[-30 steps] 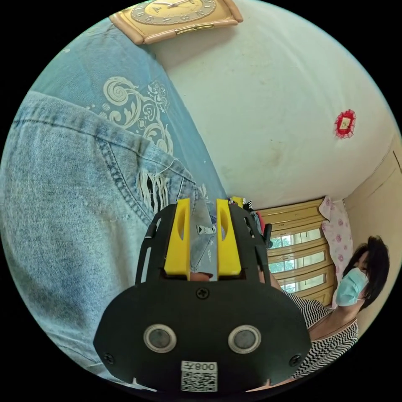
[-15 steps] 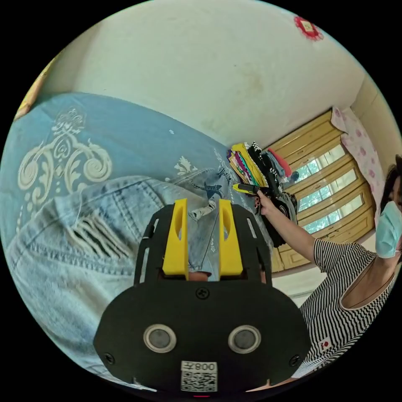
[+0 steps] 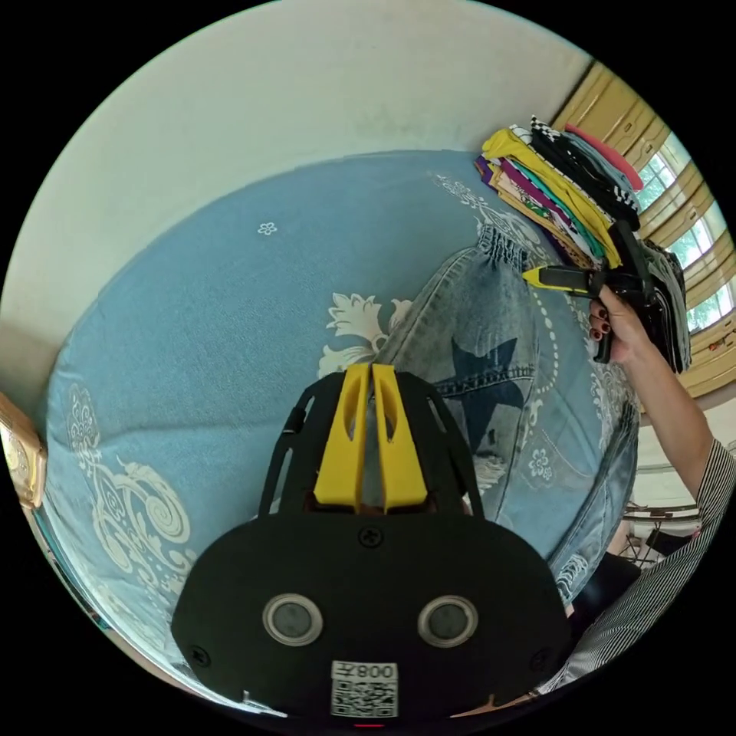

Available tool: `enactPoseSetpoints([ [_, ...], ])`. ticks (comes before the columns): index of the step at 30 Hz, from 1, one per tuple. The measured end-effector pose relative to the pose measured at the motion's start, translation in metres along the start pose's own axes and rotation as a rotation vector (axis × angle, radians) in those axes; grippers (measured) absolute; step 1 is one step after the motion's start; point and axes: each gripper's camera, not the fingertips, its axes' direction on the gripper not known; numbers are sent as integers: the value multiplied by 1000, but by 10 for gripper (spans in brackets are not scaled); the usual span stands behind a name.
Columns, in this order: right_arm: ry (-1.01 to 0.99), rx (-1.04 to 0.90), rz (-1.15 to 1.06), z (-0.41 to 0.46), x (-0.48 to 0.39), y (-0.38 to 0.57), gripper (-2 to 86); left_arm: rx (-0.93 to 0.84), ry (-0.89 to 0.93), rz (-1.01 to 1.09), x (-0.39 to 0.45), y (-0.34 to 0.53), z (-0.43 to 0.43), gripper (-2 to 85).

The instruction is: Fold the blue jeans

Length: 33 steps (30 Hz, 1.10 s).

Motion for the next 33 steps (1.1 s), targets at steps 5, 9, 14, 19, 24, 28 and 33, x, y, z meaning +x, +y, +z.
enactPoseSetpoints([
  [5,-31,22,-19,6,4,1,8,66,-47,26,32,-4,-16,6],
  [9,-46,99,-91,-13,-2,11,3,180,-36,-9,41,-10,-44,4],
  [14,-17,101,-100,-13,8,26,2,151,-31,-47,49,-24,-44,6],
  [19,-69,64,14,21,30,32,2,110,-3,-105,50,-18,-35,17],
  [24,-17,54,-33,32,18,34,3,187,-29,-138,46,0,-80,40],
  [28,-37,80,-26,39,15,42,3,318,-3,-179,41,60,-147,52],
  [33,-39,88,-56,41,3,66,1,287,-15,-322,23,195,-218,53],
])
